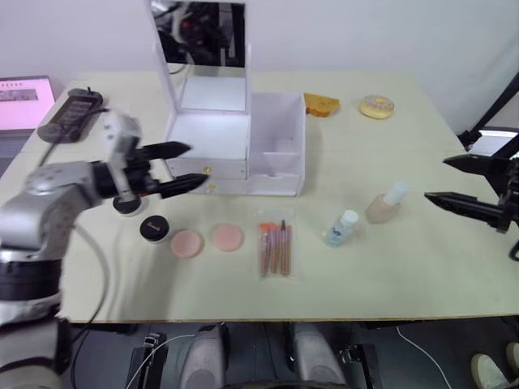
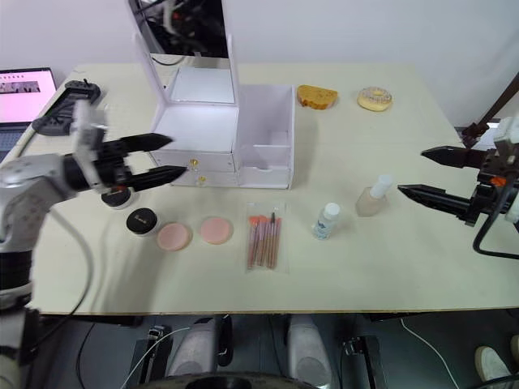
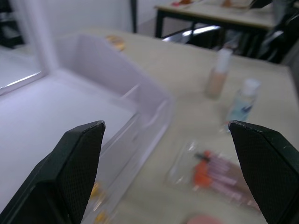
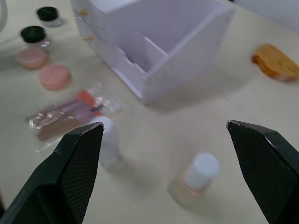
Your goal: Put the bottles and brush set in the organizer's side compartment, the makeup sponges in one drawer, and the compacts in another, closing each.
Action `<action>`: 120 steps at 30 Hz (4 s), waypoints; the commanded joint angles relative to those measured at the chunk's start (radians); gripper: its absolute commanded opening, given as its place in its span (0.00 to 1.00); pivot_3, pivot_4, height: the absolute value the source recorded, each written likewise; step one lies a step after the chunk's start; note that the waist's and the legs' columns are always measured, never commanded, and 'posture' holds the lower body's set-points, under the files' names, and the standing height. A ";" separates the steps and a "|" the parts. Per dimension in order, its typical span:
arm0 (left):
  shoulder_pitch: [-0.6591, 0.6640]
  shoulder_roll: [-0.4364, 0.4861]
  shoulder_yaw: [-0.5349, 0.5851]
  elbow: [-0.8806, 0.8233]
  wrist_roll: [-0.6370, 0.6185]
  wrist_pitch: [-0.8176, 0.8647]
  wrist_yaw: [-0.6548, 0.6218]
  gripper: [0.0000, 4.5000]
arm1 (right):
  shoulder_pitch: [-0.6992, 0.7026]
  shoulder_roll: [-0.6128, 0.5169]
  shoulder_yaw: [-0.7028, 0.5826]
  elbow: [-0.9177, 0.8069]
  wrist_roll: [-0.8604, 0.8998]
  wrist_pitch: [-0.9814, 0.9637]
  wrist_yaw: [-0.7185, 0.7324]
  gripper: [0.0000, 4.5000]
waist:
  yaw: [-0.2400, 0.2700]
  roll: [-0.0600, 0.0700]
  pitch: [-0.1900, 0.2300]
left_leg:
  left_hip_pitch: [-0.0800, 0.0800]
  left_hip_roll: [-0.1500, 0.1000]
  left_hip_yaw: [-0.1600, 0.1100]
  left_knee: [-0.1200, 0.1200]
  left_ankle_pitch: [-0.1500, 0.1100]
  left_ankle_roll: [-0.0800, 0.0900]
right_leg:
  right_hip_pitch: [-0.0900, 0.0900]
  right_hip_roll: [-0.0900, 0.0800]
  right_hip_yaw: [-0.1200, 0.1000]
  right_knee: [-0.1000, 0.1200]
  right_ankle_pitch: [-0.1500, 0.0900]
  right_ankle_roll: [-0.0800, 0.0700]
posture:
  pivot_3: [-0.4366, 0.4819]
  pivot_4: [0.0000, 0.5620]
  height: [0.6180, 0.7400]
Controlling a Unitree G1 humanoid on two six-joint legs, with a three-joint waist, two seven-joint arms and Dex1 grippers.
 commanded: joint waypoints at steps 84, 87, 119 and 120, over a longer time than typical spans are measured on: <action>0.065 -0.015 -0.007 -0.371 -0.107 0.096 0.173 1.00 | -0.069 0.333 0.339 0.253 -0.256 -0.288 -0.413 0.61 | 0.000 -0.002 0.000 | -0.009 -0.002 -0.003 0.012 -0.004 0.007 | 0.002 0.001 0.001 -0.006 0.004 -0.003 | 0.48 0.27 0.98; 0.069 -0.004 -0.011 -0.370 -0.096 0.090 0.166 1.00 | -0.072 0.334 0.343 0.254 -0.259 -0.283 -0.411 0.61 | 0.001 -0.002 0.000 | -0.009 -0.002 -0.003 0.012 -0.004 0.007 | 0.002 0.001 0.001 -0.006 0.004 -0.003 | 0.48 0.27 0.98; 0.352 0.152 0.258 -0.283 0.003 -0.119 0.078 1.00 | -0.863 0.286 0.614 0.243 -0.012 0.113 -0.267 0.17 | -0.022 0.001 0.003 | -0.009 0.000 -0.001 0.008 -0.004 0.006 | -0.003 0.001 0.003 -0.006 0.003 -0.003 | 0.48 0.27 0.98; 0.370 0.152 0.273 -0.292 -0.001 -0.122 0.085 1.00 | -0.881 0.302 0.635 0.260 -0.030 0.099 -0.259 0.17 | -0.021 0.001 0.003 | -0.010 0.000 -0.001 0.008 -0.004 0.006 | -0.003 0.001 0.003 -0.006 0.003 -0.003 | 0.48 0.27 0.98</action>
